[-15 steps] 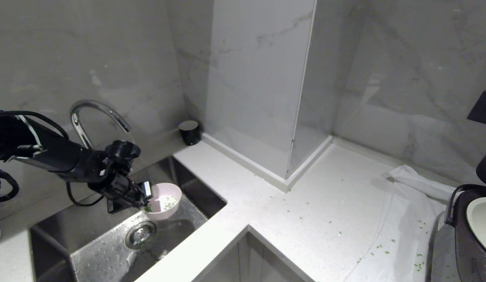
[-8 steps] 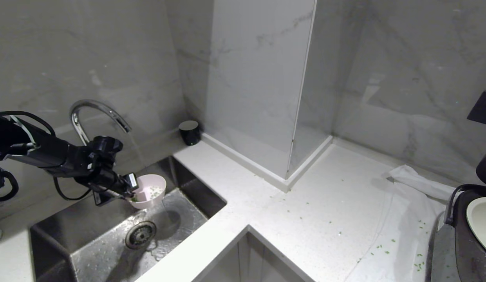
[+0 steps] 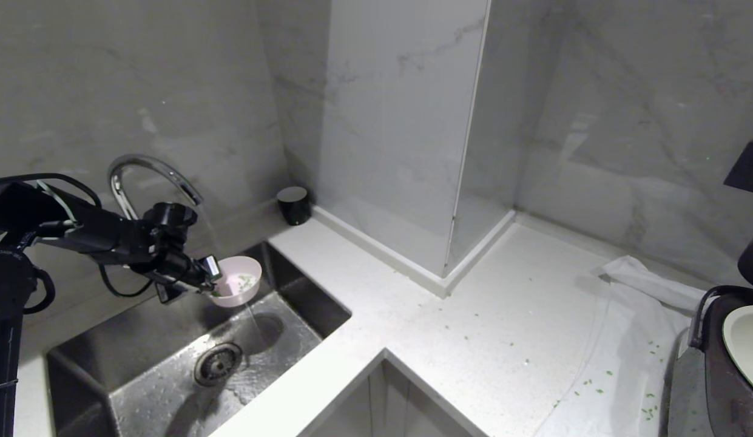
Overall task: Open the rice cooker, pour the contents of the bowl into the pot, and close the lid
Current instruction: Fill a bowl with water from the tap
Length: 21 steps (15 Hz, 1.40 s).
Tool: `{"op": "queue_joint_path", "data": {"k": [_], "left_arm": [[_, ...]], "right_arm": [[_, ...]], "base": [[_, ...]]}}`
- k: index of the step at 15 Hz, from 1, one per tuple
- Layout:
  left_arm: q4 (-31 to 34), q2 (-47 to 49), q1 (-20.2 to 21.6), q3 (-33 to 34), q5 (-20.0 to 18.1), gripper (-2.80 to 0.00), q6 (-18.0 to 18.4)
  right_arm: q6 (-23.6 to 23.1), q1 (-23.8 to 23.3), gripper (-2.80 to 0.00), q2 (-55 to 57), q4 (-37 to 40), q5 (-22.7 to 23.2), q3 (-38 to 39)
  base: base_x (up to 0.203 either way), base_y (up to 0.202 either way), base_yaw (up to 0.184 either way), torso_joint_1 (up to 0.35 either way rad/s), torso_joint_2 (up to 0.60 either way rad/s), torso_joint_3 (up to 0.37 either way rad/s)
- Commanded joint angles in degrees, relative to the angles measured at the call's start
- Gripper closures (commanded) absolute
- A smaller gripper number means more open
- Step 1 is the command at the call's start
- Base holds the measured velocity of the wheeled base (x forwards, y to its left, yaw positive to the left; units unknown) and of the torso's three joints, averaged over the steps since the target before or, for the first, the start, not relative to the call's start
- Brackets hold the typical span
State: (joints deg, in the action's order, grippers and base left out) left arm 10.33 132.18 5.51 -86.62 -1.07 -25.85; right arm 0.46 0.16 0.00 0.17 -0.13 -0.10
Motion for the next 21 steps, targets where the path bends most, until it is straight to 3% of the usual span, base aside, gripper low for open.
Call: {"op": "queue_joint_path", "data": {"k": [1,10,21], "left_arm": [[0.04,2.10,0.27,-1.98,0.02,0.00,-0.55],[2.39,6.42,2.05,-9.97,0.02,0.00,-1.75],[2.59,6.95,3.08,-11.73,0.02,0.00,-1.84]], "right_arm": [[-0.02,0.02,0.00,0.00,0.01,-0.04,0.01],[-0.02,0.02,0.00,0.00,0.01,0.05,0.01],[-0.02,0.02,0.00,0.00,0.01,0.04,0.01]], "base": [[0.000,0.000,0.000,0.000,0.00,0.000],[0.000,0.000,0.000,0.000,0.00,0.000],[0.000,0.000,0.000,0.000,0.00,0.000]]}}
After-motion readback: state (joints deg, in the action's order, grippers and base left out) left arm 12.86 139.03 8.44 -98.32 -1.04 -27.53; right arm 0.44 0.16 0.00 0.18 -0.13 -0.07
